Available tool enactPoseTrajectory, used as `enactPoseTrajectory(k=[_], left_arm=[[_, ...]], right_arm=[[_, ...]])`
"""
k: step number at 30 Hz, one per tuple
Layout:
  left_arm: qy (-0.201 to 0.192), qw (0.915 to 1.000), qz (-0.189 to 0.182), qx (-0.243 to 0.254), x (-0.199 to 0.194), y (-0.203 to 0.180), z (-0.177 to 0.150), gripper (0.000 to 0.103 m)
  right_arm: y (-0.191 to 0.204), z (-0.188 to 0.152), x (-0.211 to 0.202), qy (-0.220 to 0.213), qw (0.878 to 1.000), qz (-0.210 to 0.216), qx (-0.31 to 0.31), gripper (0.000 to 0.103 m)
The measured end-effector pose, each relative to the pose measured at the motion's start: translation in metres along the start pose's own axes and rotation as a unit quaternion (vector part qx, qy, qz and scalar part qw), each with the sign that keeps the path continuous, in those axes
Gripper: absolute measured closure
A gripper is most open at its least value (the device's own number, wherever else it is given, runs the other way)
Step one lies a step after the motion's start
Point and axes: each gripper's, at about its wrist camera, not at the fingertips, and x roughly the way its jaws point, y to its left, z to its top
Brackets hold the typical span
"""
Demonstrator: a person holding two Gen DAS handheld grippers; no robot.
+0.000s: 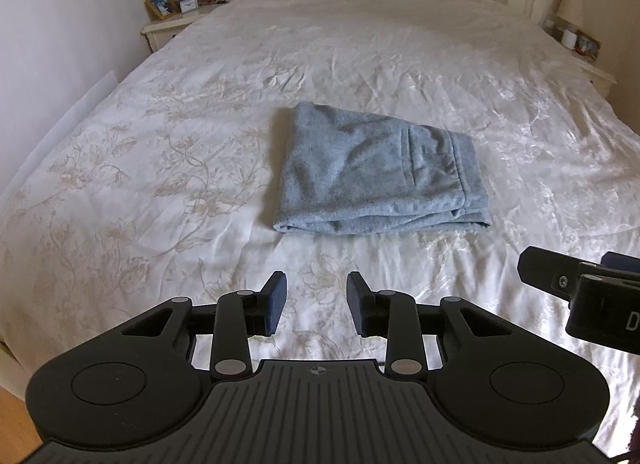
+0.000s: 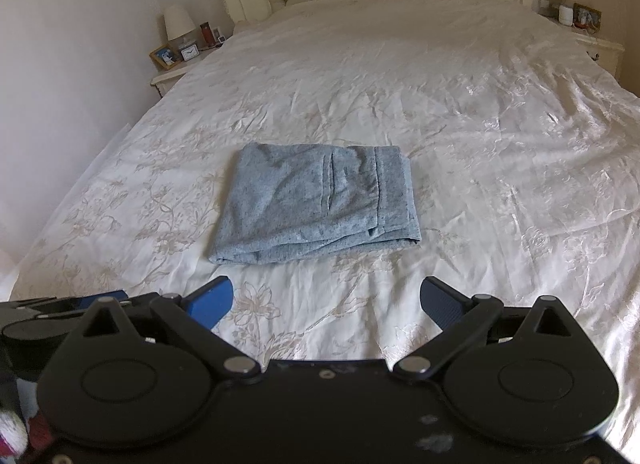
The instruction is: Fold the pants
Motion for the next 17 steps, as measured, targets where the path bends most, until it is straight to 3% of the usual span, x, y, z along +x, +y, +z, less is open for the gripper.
enactPoseTrajectory(k=[17], left_arm=[[0.002,0.9999,0.015,0.004,0.005,-0.008,0.001,0.071]], right_arm=[[-0.004,0.006,0.019,0.021,1.000,0.020,-0.003,0.000]])
